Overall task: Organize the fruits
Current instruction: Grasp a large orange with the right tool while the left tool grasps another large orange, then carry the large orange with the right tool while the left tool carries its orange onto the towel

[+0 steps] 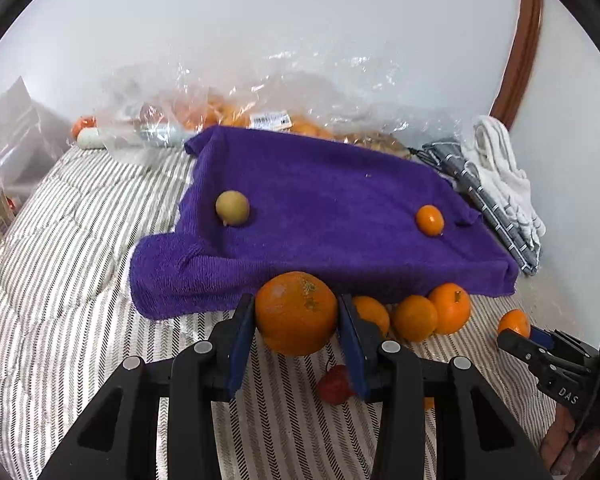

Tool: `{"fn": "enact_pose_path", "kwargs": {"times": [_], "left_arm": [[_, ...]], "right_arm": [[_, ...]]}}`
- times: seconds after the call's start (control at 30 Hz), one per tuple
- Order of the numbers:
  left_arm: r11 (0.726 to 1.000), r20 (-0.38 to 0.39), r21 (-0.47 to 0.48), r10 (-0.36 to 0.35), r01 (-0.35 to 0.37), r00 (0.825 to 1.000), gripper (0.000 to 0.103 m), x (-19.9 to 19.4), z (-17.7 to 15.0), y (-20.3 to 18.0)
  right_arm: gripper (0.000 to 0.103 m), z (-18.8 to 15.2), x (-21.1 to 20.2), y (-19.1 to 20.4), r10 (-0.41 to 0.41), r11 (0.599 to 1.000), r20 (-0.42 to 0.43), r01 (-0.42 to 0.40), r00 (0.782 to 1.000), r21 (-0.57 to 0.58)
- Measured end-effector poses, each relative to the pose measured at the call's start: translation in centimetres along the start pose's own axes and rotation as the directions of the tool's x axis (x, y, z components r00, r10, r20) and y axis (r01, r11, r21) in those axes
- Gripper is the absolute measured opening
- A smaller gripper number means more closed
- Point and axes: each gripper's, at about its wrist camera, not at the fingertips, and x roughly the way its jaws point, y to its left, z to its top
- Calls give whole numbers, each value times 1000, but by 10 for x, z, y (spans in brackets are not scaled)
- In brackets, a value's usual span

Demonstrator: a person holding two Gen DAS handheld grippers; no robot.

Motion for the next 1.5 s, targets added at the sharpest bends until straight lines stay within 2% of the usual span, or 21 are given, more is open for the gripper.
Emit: {"fn": "enact_pose_path", "kwargs": {"times": [0.37, 0.6, 0.87, 1.2, 1.3, 1.5], "left_arm": [[999, 56, -29, -18, 20, 998, 39, -19, 9, 5], [999, 64, -31, -7, 9, 998, 39, -41, 22, 8], [1000, 96, -19, 12, -10, 995, 39, -56, 51, 11], [999, 167, -29, 25, -21, 986, 39, -49, 89, 9], [999, 184, -24, 29, -25, 983, 39, -41, 91, 8], [1000, 169, -16, 18, -16, 985, 39, -16, 85, 11]], "right_arm": [[40, 16, -15, -3, -10, 1000, 44, 9, 999, 30], [40, 39, -27, 2, -30, 1000, 77, 30, 997, -5], [40, 73, -35, 9, -29, 999, 144, 33, 989, -25], [40, 106, -19, 17, -2, 1000, 173, 7, 985, -29], [40, 115, -12, 17, 5, 1000, 179, -2, 984, -19], [40, 128, 5, 12, 16, 1000, 191, -21, 981, 21]]}}
